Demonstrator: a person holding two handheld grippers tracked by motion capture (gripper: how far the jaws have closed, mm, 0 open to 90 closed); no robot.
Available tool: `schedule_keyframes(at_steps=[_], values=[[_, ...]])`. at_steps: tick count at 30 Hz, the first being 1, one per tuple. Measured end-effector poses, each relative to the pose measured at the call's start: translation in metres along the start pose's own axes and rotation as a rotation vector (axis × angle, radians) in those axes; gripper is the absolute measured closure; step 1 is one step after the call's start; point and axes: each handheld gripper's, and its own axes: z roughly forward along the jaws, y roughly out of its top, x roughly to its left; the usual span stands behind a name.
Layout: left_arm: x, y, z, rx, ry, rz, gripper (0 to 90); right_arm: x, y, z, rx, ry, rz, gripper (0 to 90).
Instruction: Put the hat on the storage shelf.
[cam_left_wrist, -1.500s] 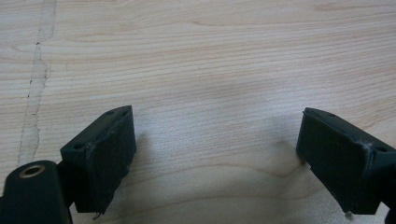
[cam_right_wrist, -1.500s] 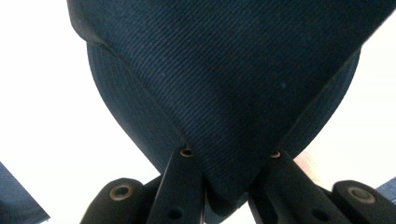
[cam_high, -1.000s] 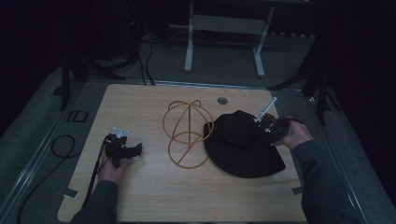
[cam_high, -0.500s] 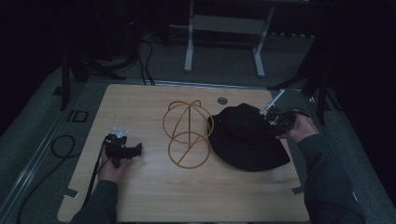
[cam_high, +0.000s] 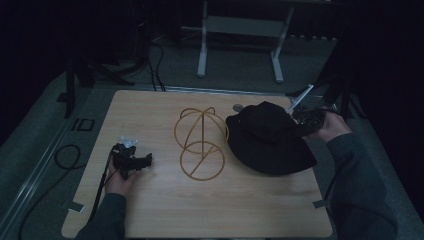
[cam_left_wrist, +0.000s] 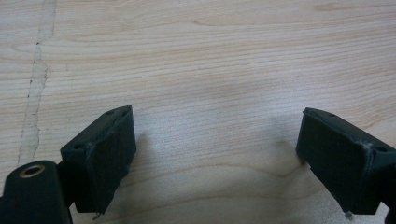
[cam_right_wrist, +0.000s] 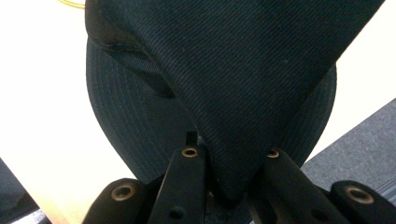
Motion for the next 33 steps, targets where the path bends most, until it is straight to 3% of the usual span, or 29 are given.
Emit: schedule_keyframes(at_steps=[10, 21, 33], values=[[0.000, 0.000, 0.000, 0.002, -0.001, 0.000, 12.2, -0.005, -0.001, -0.022, -0.017, -0.011, -0.035, 87.4], [0.000, 0.000, 0.000, 0.005, -0.001, 0.002, 12.2, -0.010, -0.002, -0.045, -0.076, -0.021, -0.049, 87.4], [0.000, 0.000, 0.000, 0.004, 0.000, 0.002, 12.2, -0.008, -0.002, -0.063, -0.078, -0.020, -0.073, 87.4]])
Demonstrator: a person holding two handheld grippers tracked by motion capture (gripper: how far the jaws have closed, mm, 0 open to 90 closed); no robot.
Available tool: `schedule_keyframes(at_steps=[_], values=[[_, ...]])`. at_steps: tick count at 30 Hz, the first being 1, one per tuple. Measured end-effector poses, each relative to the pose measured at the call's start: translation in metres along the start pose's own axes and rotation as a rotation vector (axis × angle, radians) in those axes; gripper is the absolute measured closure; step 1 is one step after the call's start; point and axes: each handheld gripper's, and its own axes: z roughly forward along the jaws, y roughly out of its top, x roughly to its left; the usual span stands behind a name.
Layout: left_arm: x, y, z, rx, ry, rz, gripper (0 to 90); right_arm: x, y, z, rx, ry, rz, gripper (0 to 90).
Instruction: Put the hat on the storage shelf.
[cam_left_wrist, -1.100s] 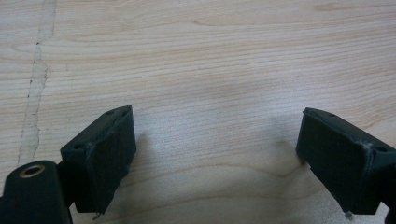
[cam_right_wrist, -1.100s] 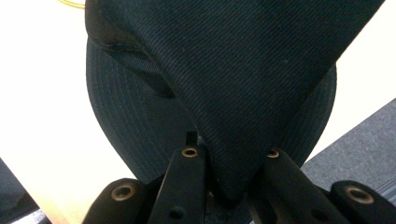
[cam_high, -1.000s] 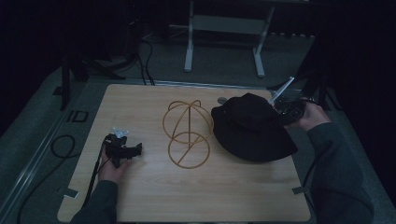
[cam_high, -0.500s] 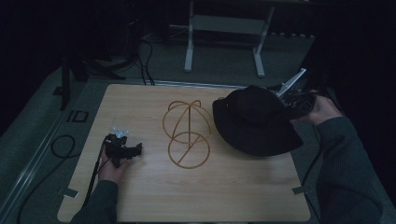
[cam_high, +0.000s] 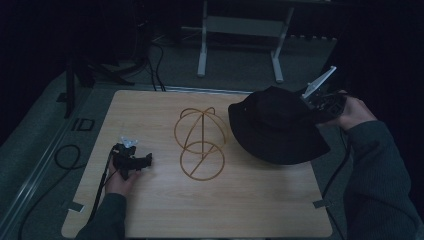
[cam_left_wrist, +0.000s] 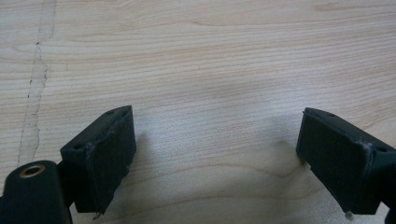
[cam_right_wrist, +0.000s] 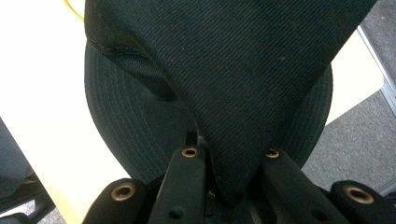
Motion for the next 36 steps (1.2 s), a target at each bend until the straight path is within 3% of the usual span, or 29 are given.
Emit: schedule_keyframes(at_steps=[36], values=[[0.000, 0.000, 0.000, 0.001, 0.000, -0.001, 12.2, 0.009, 0.000, -0.043, -0.117, 0.027, -0.062, 87.4]])
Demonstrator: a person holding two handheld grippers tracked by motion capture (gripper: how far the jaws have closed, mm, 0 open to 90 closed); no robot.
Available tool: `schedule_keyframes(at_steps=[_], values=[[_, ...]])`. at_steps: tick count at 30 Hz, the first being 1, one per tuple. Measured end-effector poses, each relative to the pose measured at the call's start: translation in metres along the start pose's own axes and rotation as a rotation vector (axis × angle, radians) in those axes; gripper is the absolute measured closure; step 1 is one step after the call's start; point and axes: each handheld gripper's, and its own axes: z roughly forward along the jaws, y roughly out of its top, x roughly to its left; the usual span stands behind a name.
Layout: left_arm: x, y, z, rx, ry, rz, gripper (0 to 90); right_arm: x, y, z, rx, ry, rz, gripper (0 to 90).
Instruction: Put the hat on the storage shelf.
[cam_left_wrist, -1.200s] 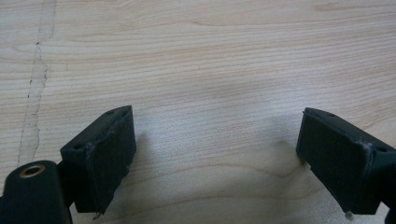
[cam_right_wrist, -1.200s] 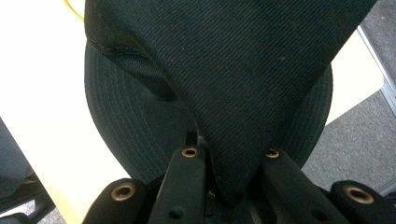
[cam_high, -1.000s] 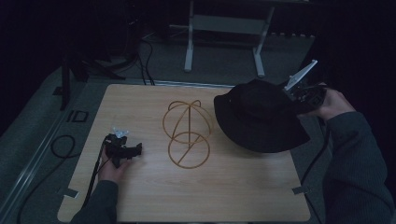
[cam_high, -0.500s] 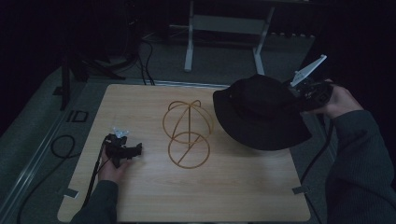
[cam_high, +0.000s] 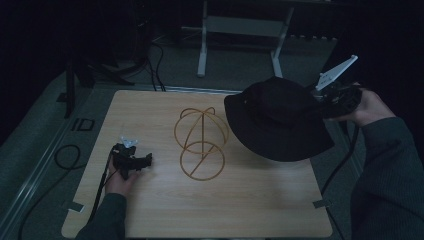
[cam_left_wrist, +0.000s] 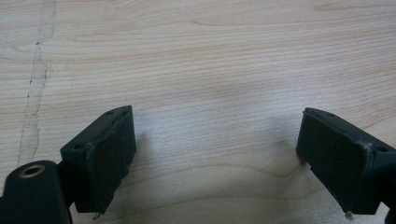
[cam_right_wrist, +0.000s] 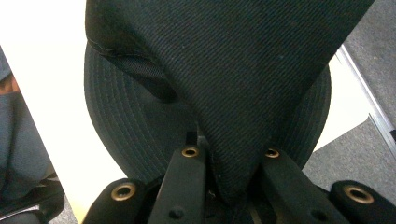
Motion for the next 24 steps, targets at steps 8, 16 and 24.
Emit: schedule_keyframes(at_steps=[8, 16, 24], values=[[0.000, 0.000, 0.000, 0.000, 0.000, 0.000, 12.2, 0.001, 0.003, -0.006, -0.023, 0.008, -0.013, 87.3], [0.000, 0.000, 0.000, 0.000, 0.000, 0.000, 12.2, 0.003, 0.006, -0.014, -0.040, 0.010, -0.027, 87.4], [0.000, 0.000, 0.000, 0.000, 0.000, 0.000, 12.2, 0.005, 0.008, -0.021, -0.056, 0.003, -0.034, 87.4]])
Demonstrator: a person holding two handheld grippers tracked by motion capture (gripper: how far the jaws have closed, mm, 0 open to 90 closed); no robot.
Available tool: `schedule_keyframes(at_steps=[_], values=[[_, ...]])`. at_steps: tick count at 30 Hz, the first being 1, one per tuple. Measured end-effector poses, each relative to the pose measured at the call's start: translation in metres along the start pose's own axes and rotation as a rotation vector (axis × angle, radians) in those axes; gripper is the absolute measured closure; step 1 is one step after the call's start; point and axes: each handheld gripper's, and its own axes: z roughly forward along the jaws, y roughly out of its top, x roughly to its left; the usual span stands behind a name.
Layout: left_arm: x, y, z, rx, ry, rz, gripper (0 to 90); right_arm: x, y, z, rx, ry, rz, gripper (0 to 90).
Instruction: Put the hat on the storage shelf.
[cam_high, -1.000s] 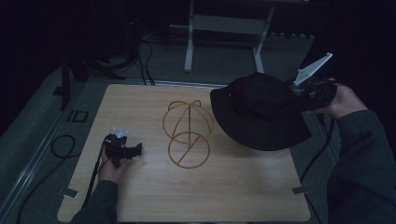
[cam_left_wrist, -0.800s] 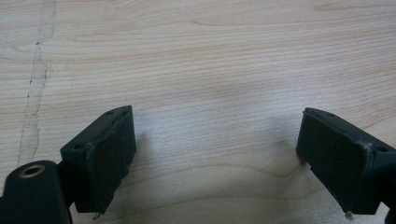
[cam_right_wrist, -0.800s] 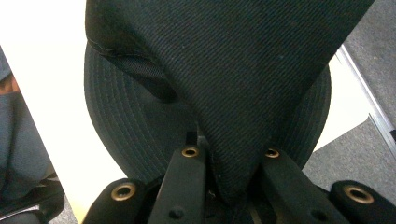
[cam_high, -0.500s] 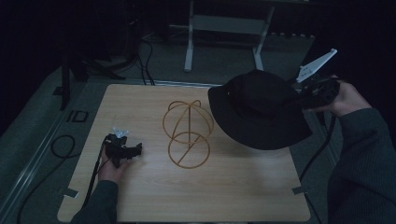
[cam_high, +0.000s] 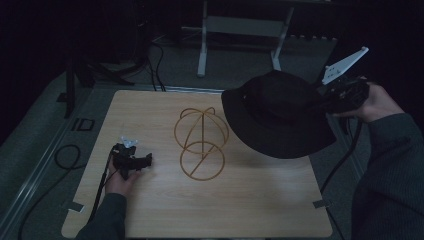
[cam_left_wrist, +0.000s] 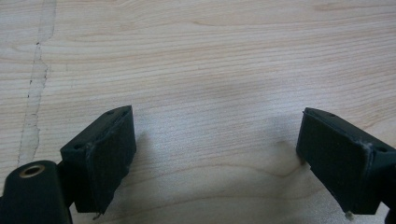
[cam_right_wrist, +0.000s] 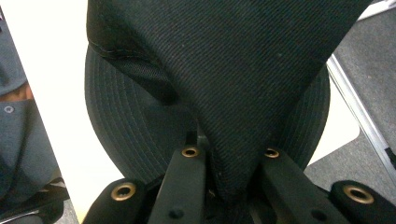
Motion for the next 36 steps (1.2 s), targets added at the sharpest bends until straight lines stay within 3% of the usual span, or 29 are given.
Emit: schedule_keyframes(at_steps=[24, 36], values=[[0.000, 0.000, 0.000, -0.001, -0.001, 0.000, 12.2, 0.006, 0.014, -0.009, -0.015, 0.009, -0.035, 87.4], [-0.001, 0.000, 0.001, -0.005, -0.002, 0.000, 12.2, 0.011, 0.032, -0.011, -0.040, 0.020, -0.073, 87.3]])
